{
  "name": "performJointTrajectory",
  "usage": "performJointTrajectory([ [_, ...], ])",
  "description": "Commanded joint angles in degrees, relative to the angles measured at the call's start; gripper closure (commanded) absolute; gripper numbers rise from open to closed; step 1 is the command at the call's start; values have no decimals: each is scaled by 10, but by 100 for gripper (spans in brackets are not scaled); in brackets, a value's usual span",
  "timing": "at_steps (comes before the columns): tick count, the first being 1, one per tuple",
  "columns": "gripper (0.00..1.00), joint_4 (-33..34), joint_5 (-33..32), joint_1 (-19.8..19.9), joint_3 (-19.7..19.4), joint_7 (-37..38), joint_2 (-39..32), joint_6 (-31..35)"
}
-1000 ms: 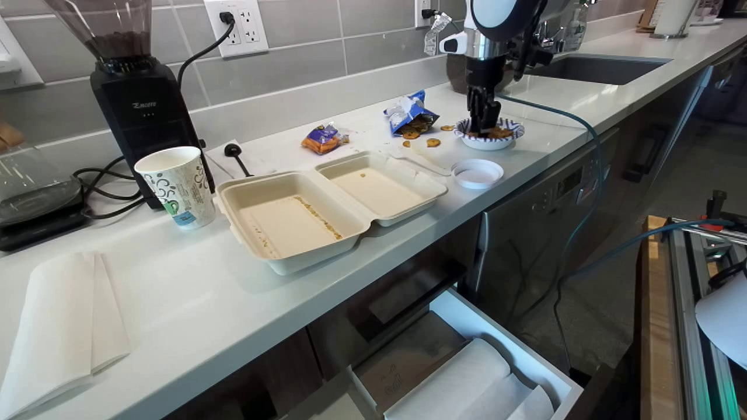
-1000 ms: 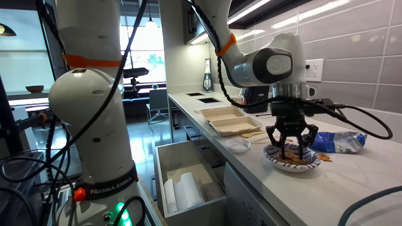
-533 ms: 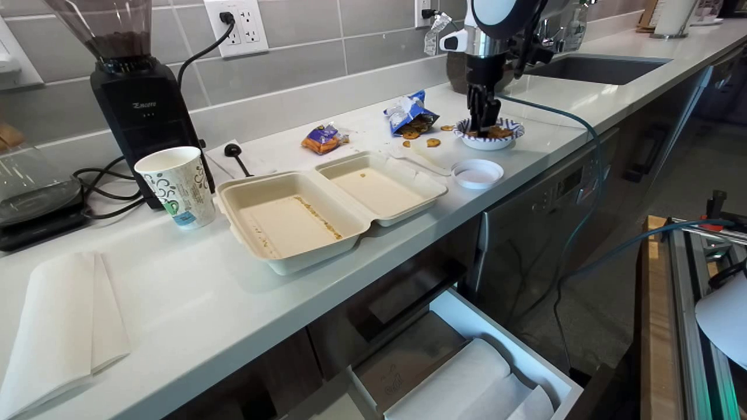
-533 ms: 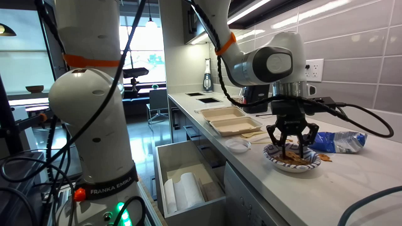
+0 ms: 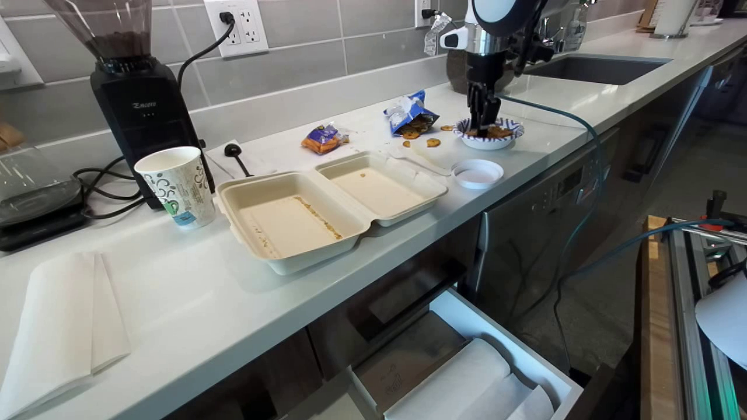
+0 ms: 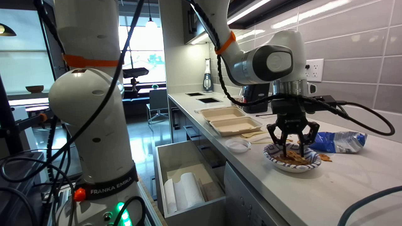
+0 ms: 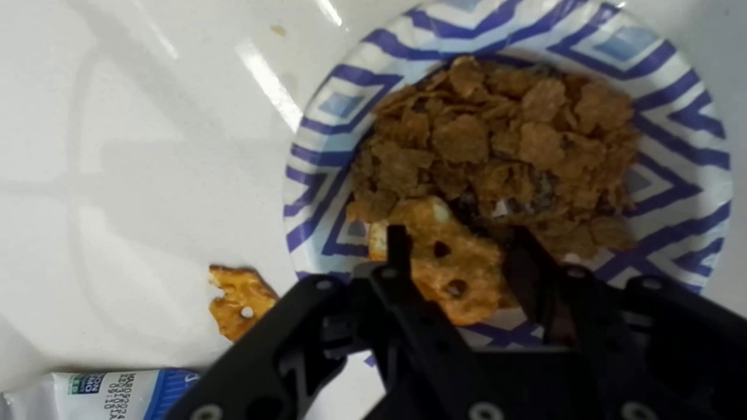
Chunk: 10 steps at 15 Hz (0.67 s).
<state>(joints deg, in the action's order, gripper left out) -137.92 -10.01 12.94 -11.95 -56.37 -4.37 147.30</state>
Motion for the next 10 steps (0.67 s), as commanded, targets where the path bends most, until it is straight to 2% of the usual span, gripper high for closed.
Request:
performJointTrajectory([
  [1,53,-10,13,5,3,-15,8,11],
  [6,58,-10,13,4,3,-15,9,12],
  [10,57,-12,11,4,2,-14,13,13],
])
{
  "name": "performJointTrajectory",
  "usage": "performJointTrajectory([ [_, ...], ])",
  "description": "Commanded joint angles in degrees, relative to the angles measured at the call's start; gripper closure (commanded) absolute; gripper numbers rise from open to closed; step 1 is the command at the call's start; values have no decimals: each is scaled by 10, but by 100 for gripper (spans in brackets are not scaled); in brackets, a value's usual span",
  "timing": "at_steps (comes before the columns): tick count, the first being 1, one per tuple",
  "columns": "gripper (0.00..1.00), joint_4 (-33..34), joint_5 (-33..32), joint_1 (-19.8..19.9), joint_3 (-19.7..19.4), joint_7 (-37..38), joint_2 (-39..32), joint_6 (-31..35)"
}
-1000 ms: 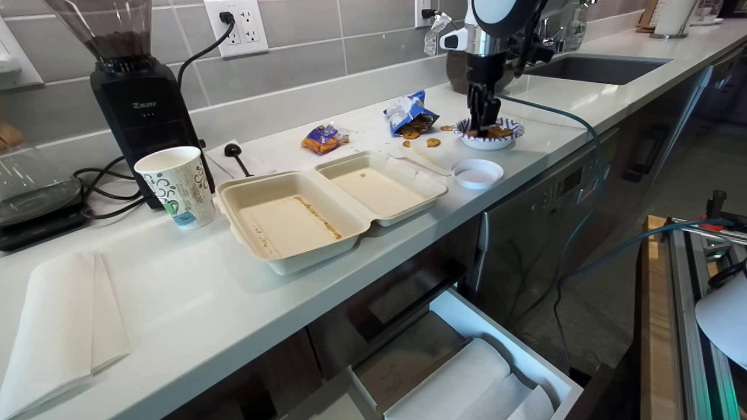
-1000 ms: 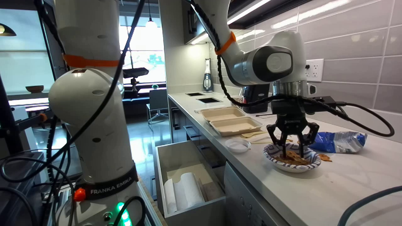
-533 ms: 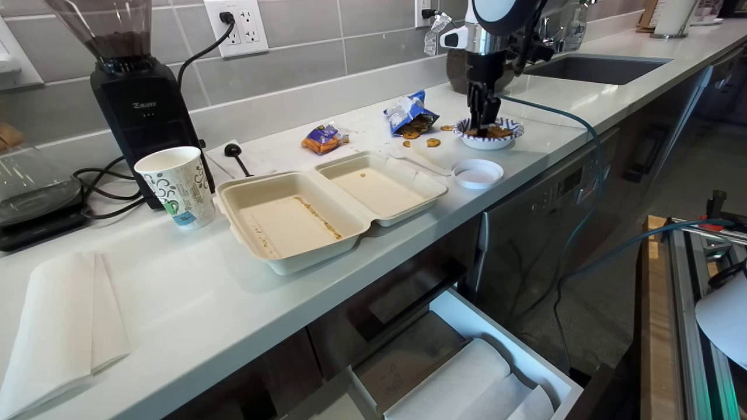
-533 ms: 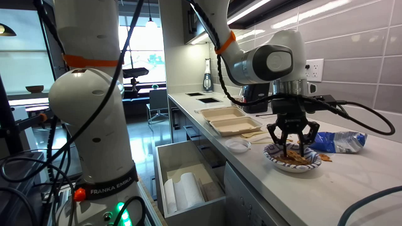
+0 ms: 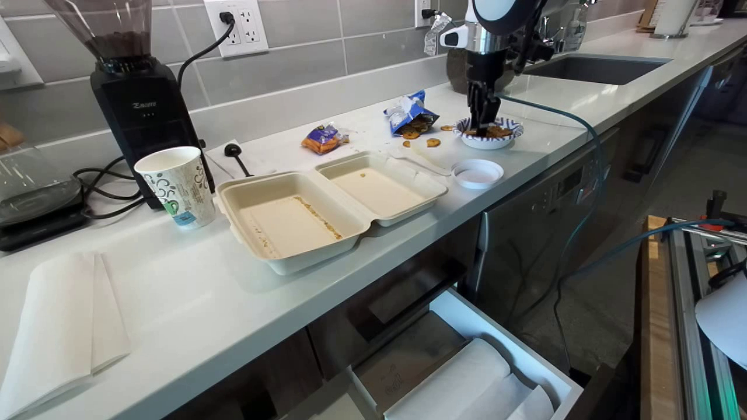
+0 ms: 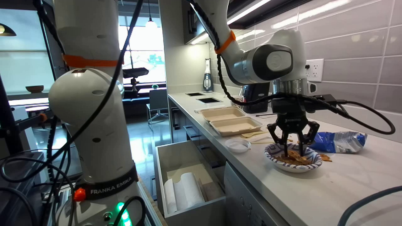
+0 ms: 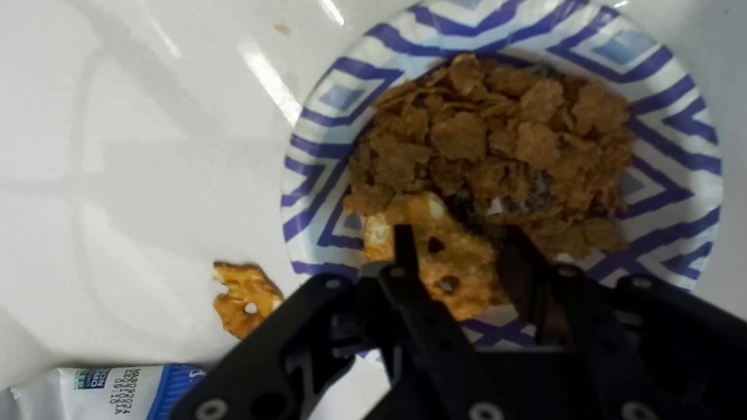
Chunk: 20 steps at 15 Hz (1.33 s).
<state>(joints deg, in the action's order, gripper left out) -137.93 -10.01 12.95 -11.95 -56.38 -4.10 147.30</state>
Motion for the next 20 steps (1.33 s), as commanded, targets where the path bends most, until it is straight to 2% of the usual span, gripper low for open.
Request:
performJointTrajectory([
  [1,57,-12,10,4,2,-13,12,14],
  [14,59,-11,-4,4,-3,2,14,26],
  [20,60,-16,-13,4,-6,14,15,62],
])
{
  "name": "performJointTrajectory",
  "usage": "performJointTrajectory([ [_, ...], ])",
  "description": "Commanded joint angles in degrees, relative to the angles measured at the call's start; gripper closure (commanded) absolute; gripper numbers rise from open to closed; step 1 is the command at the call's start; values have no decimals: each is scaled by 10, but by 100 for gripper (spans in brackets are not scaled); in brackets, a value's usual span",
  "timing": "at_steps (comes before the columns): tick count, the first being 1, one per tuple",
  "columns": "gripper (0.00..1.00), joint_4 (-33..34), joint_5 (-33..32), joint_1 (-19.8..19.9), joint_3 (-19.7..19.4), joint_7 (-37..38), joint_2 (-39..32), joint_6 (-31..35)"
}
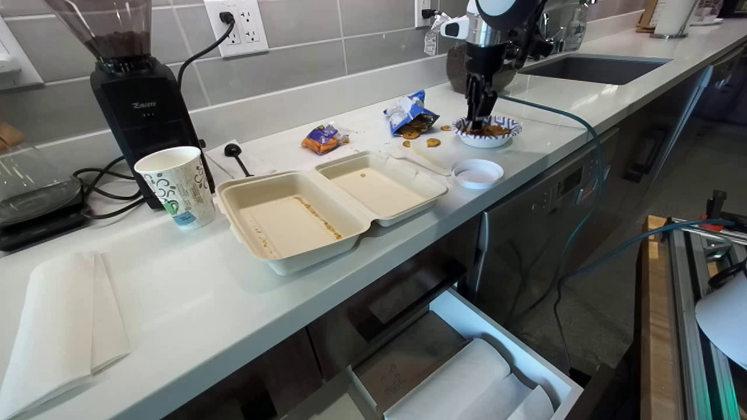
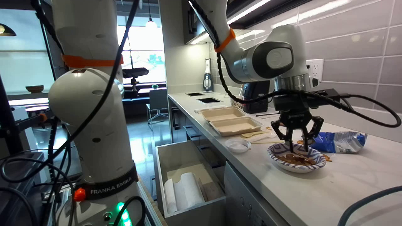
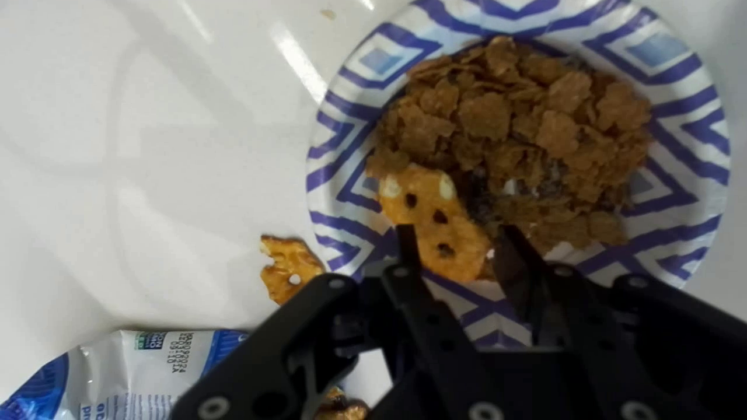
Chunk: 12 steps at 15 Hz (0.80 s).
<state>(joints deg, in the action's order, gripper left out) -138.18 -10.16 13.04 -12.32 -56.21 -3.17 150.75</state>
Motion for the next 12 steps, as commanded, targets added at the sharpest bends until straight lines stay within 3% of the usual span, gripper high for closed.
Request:
performJointTrajectory([
  [1,60,-15,-14,4,-3,15,5,34],
  [6,59,-19,-22,5,-5,25,4,52],
  [11,44,-30,-47,8,-9,23,9,53],
  [12,46,-33,-53,8,-10,22,8,54],
])
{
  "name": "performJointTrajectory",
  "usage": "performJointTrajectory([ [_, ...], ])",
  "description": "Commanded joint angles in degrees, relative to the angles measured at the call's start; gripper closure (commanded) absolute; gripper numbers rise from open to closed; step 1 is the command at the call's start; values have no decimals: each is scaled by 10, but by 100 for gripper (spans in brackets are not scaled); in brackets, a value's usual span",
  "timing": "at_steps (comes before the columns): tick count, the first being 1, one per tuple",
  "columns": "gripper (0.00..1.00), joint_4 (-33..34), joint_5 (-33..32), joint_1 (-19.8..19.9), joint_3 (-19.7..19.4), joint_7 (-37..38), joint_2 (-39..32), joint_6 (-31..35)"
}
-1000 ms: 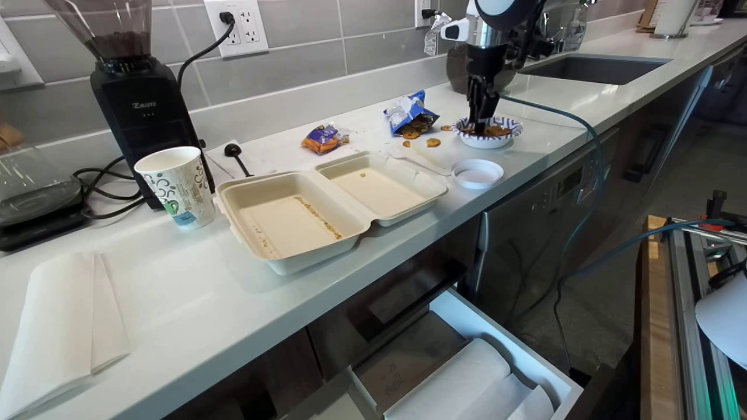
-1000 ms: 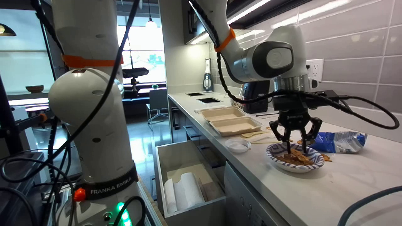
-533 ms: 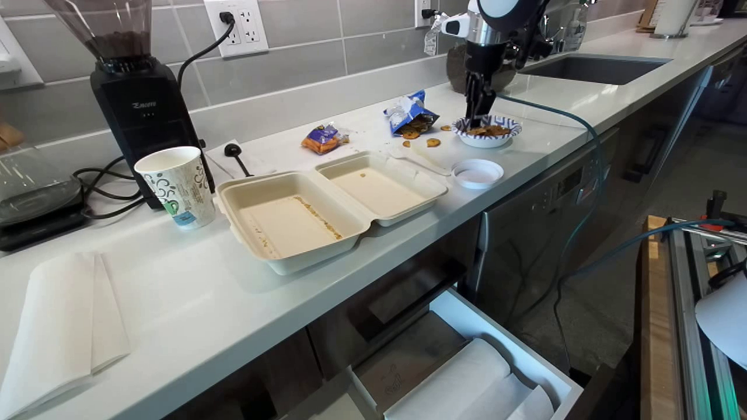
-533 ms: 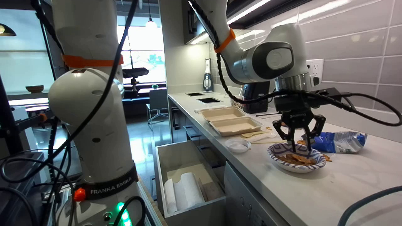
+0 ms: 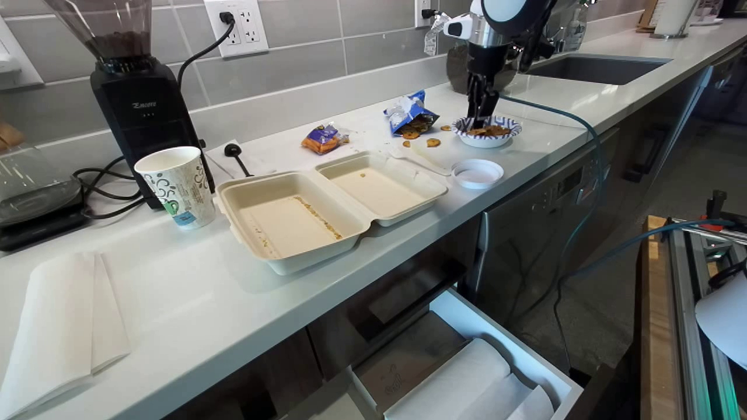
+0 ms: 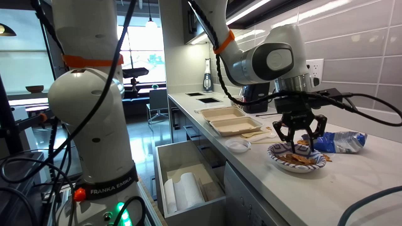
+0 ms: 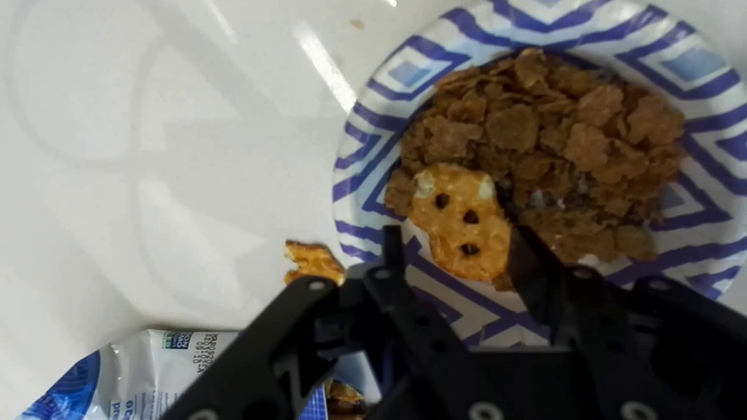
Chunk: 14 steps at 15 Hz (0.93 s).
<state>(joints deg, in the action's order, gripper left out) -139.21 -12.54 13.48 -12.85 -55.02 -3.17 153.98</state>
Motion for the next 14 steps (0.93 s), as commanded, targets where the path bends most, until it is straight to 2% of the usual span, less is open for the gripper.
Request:
performJointTrajectory([
  [1,44,-26,-36,4,-6,11,9,22],
  [7,49,-40,-56,7,-10,11,7,39],
  [14,51,-44,-60,5,-7,13,-1,69],
])
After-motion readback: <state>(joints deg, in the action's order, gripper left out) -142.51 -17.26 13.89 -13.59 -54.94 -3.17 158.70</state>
